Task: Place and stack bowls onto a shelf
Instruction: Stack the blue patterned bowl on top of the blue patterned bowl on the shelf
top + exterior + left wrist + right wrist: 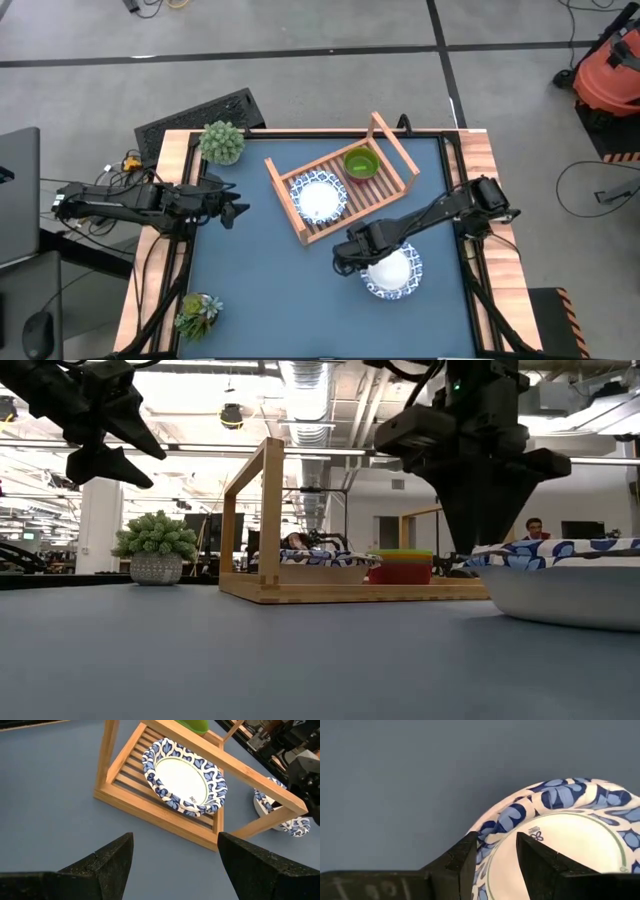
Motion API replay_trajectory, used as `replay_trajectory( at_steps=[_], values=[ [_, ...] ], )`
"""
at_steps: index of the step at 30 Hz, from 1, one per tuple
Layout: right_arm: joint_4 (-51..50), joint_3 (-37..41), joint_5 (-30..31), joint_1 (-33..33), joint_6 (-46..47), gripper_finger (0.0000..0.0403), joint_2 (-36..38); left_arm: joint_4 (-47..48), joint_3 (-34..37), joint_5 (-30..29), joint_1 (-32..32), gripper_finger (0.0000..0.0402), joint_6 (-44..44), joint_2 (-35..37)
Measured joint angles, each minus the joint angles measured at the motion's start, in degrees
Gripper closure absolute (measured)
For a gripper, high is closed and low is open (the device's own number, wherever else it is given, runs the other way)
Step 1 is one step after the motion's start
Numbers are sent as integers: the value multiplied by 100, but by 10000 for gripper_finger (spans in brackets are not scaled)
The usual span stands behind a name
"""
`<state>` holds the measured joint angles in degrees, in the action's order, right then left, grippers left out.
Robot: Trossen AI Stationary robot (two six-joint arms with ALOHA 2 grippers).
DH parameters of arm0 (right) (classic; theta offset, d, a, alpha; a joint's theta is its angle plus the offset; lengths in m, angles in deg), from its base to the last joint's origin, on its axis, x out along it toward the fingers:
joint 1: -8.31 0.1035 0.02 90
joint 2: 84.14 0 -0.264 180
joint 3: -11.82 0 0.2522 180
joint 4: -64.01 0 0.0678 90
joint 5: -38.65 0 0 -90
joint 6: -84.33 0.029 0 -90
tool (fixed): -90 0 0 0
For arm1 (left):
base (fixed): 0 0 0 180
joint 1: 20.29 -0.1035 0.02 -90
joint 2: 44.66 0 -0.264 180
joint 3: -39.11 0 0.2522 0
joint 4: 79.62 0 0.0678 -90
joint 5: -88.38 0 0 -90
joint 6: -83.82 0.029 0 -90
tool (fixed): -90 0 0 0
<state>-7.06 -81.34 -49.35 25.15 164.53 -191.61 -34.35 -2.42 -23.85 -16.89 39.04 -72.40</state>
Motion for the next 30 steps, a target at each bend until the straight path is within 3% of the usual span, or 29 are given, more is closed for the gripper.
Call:
replay_trajectory(
  at_steps=[5,15,23,30],
  values=[
    [-79,0,-40,0,55,267,-2,2,0,-63,0,127,-49,0],
    [-71,0,-184,0,-56,386,-2,2,0,-66,0,127,-53,0],
    [-250,-304,-232,41,-189,384,128,0,0,-65,0,127,-111,0],
    [-1159,-1315,-166,94,-1267,387,272,-3,0,-65,0,127,-111,0]
  ],
)
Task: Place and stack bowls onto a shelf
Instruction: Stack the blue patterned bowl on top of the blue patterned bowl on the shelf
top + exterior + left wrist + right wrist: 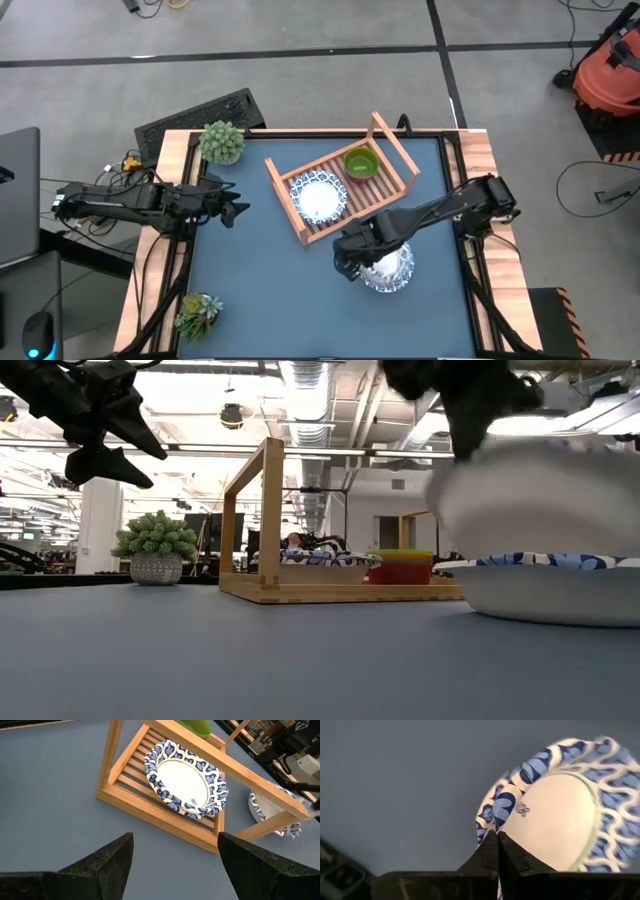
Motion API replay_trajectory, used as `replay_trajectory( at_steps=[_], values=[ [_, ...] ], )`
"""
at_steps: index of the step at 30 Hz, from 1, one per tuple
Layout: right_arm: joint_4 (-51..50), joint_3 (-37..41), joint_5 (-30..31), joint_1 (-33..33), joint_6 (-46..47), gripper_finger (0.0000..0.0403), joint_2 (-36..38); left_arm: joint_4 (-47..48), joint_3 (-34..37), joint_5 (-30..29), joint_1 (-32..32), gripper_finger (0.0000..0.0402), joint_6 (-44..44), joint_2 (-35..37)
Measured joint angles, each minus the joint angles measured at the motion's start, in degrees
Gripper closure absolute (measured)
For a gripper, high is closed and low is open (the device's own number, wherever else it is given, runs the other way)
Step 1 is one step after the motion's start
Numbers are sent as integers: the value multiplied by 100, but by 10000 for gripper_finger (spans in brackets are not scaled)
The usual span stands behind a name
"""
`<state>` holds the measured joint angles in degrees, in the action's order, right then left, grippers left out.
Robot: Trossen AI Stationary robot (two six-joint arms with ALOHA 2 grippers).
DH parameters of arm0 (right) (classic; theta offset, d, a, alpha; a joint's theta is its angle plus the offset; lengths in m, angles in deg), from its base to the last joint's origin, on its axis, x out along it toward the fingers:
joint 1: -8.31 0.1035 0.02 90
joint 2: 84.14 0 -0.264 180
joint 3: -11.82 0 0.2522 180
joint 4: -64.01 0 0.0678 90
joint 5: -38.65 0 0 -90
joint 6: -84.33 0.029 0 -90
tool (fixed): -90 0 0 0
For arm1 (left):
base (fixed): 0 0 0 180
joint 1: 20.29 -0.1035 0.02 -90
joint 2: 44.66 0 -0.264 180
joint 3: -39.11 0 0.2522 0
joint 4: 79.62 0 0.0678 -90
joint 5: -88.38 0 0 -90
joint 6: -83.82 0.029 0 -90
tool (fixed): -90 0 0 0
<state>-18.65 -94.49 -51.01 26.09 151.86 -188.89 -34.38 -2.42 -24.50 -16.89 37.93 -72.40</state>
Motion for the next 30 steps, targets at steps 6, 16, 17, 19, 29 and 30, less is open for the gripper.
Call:
replay_trajectory(
  at_steps=[6,16,17,19,29,30],
  values=[
    [-644,-942,469,-171,-1790,387,7,-1,0,0,0,127,0,0],
    [-905,-1389,1406,-797,-5277,387,2,-1,0,-136,0,127,-52,0],
    [-899,-1387,1450,-862,-5665,387,-2,-1,0,-159,0,127,-60,0],
    [-859,-1390,1545,-961,-6624,387,-36,0,0,-200,0,127,-70,0],
    [-312,-1384,1971,-1247,-9233,387,-53,8,0,-468,0,127,-242,0],
    [-214,-1361,1957,-1284,-9307,387,-53,10,0,-499,0,127,-276,0]
  ],
)
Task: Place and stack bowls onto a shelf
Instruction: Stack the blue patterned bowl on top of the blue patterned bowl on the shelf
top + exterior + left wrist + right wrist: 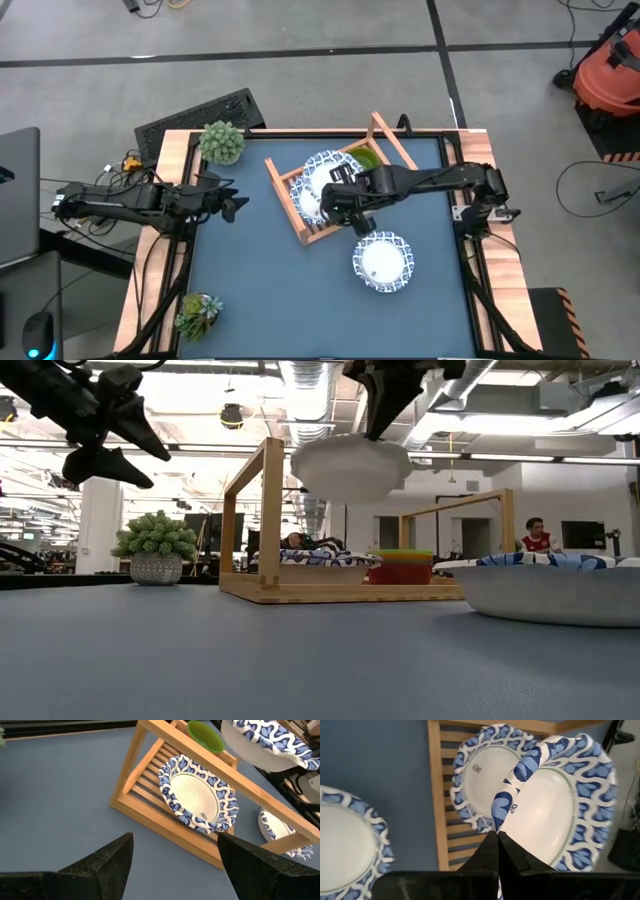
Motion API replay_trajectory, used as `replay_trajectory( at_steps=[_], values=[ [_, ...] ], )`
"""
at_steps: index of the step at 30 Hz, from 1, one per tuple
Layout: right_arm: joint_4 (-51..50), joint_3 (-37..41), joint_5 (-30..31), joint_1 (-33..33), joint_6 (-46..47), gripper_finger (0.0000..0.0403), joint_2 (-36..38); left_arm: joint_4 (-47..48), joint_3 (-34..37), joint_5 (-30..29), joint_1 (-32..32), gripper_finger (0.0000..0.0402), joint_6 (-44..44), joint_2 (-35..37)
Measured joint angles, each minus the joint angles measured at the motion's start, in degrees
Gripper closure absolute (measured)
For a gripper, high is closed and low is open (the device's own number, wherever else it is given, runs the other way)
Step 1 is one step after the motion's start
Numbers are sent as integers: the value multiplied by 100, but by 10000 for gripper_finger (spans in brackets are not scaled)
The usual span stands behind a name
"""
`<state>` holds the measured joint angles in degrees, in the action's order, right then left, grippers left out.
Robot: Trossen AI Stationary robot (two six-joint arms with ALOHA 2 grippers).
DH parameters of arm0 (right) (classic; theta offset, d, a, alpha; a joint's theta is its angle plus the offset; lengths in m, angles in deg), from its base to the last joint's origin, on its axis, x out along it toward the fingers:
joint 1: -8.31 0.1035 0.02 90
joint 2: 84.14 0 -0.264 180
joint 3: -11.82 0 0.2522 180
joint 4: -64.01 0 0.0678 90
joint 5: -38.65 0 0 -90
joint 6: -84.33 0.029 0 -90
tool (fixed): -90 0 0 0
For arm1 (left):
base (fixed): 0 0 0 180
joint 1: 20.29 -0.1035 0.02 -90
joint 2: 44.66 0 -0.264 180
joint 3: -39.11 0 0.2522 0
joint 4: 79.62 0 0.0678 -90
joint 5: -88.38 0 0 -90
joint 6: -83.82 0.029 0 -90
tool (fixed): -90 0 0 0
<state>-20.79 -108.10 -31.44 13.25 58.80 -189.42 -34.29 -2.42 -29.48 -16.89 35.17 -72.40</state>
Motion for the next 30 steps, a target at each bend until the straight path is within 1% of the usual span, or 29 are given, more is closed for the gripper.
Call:
replay_trajectory(
  at_steps=[6,13,17,19,22,30],
  values=[
    [586,556,-44,-170,-122,387,-5,0,0,-151,0,127,-68,0],
    [1619,1163,-57,-216,-503,387,-2,2,0,-223,0,127,-165,0],
    [1855,1185,-117,-263,-560,387,-2,2,0,-303,0,127,-222,0],
    [1953,1181,-333,-309,-558,387,-70,2,0,-347,0,127,-271,0],
    [1933,1194,-484,-365,-562,387,-182,4,0,-362,0,127,-307,0],
    [2191,1183,-431,-395,-733,387,-618,4,0,-360,0,127,-330,0]
  ],
)
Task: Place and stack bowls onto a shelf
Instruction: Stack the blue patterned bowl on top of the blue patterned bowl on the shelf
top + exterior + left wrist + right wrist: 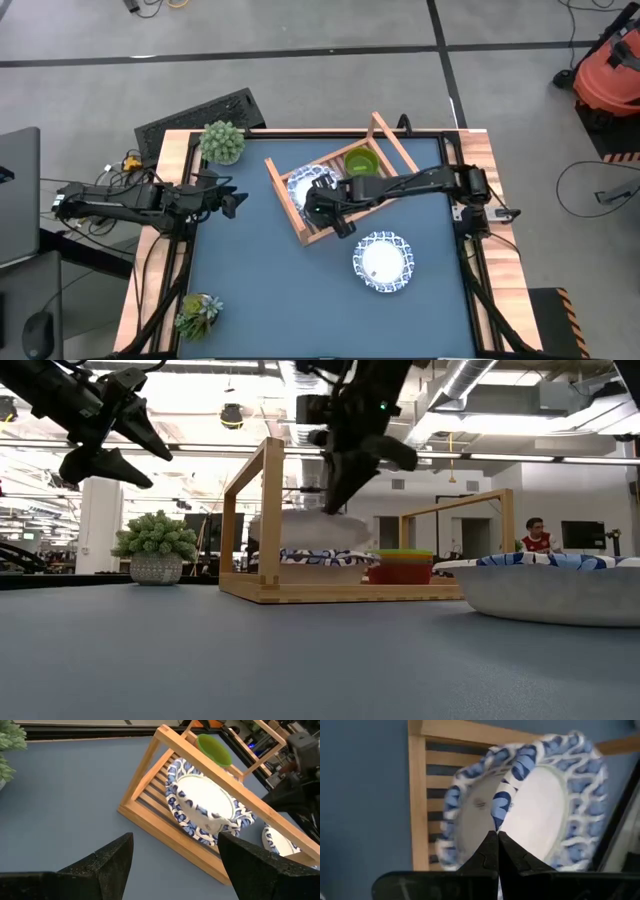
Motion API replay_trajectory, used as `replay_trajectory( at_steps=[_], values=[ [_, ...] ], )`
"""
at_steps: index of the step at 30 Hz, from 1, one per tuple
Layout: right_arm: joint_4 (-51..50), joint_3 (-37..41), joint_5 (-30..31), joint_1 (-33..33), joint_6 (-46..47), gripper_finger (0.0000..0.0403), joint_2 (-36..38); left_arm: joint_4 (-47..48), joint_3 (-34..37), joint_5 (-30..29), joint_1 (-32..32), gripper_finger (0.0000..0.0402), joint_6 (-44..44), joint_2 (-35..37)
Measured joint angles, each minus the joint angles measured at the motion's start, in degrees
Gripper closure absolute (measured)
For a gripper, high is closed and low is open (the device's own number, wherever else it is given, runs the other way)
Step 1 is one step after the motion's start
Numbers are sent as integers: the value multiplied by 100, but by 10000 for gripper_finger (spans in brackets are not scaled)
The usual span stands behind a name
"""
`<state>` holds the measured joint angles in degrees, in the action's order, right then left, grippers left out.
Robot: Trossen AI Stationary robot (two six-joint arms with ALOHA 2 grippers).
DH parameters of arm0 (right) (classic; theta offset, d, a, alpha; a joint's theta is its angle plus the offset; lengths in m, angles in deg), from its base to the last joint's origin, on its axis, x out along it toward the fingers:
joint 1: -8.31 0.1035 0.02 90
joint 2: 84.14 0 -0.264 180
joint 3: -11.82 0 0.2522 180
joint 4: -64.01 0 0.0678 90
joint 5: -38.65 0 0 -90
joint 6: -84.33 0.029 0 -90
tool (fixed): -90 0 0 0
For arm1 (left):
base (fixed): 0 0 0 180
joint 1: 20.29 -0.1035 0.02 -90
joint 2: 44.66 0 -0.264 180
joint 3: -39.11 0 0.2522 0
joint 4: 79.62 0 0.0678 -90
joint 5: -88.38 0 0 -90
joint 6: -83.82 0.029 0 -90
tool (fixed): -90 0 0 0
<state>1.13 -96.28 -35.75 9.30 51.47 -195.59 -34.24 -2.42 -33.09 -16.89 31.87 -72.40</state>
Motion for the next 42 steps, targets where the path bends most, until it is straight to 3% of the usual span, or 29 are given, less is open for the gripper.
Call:
replay_trajectory(
  at_steps=[11,20,24,33,37,42],
  values=[
    [-62,-1,-44,90,25,387,-78,34,0,-75,0,127,-40,0],
    [-54,1,-230,21,322,342,-78,33,0,-74,0,127,-39,0],
    [-57,1,-522,-11,639,338,-78,31,0,-72,0,127,-39,0],
    [-447,-26,-547,-12,1170,335,-31,28,0,-33,0,127,-92,0],
    [-1216,-250,-1053,15,2039,334,53,25,0,27,-1,127,-107,0],
    [-2326,-236,-2603,127,4164,334,123,22,0,107,0,127,-107,0]
  ],
)
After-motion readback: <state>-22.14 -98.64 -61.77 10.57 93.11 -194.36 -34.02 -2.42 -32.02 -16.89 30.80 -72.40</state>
